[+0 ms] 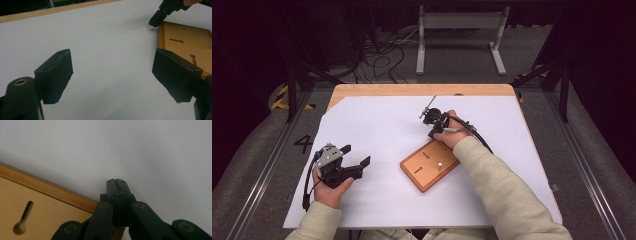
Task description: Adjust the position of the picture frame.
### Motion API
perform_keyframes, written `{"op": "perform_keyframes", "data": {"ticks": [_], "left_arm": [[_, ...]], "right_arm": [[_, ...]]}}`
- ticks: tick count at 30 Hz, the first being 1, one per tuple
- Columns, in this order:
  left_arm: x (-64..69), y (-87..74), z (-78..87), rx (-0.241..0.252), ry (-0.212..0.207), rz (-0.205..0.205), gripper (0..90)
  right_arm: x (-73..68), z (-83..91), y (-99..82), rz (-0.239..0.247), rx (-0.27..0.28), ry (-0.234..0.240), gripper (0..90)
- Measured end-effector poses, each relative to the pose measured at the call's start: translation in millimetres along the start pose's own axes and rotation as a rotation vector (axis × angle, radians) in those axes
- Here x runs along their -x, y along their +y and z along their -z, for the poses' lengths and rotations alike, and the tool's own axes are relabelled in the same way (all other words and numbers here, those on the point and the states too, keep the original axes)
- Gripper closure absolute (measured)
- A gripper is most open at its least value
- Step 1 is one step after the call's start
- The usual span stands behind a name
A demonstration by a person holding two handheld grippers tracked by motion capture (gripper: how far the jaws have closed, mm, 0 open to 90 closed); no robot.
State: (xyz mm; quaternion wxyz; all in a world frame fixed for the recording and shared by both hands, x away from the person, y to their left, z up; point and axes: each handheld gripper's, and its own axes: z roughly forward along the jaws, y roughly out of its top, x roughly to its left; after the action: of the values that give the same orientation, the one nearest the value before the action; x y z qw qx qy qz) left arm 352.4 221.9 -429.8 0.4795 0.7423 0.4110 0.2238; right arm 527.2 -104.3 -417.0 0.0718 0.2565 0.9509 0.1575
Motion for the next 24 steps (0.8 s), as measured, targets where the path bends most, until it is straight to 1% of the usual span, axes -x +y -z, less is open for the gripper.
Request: {"op": "perform_keyframes", "data": {"ticks": [3, 5, 7, 8, 10, 12, 15, 17, 20, 22, 24], "left_arm": [[2.4, 1.0, -0.9, -0.001, -0.001, -0.005, 17.4], [3.7, 1.8, -1.7, -0.005, -0.004, -0.014, 17.4], [5.4, 2.2, -3.1, -0.007, -0.01, -0.015, 17.6], [6.1, 2.6, -3.9, -0.008, -0.013, -0.018, 17.7], [7.8, 3.0, -5.5, -0.009, -0.022, -0.021, 17.7], [10.4, 3.8, -6.8, -0.016, -0.023, -0.038, 17.9], [16.8, 6.0, -7.7, -0.025, -0.043, -0.056, 19.0], [22.1, 7.7, -8.3, -0.028, -0.057, -0.079, 20.0], [27.5, 9.1, -9.7, -0.037, -0.073, -0.106, 21.1], [28.4, 9.5, -10.7, -0.042, -0.079, -0.111, 22.4], [28.8, 9.9, -11.2, -0.044, -0.086, -0.111, 23.2]], "right_arm": [[-1.1, 3.8, -9.7, -0.003, -0.009, 0.01, 90.0], [-3.6, 6.3, -15.8, -0.014, -0.016, 0.013, 90.0], [-6.6, 8.8, -21.5, -0.004, -0.026, 0.016, 90.0], [-8.6, 10.4, -24.2, -0.01, -0.035, 0.02, 90.0], [-10.4, 12.3, -29.8, -0.009, -0.035, 0.027, 90.0], [-14.0, 14.7, -35.4, -0.014, -0.042, 0.029, 90.0], [-19.5, 18.1, -43.7, -0.005, -0.05, 0.034, 90.0], [-22.0, 19.6, -48.0, -0.006, -0.051, 0.044, 90.0], [-25.9, 20.2, -55.2, -0.022, -0.051, 0.071, 90.0], [-30.9, 18.4, -61.8, -0.024, -0.053, 0.084, 90.0], [-31.6, 20.6, -66.1, -0.032, -0.031, 0.082, 90.0]]}}
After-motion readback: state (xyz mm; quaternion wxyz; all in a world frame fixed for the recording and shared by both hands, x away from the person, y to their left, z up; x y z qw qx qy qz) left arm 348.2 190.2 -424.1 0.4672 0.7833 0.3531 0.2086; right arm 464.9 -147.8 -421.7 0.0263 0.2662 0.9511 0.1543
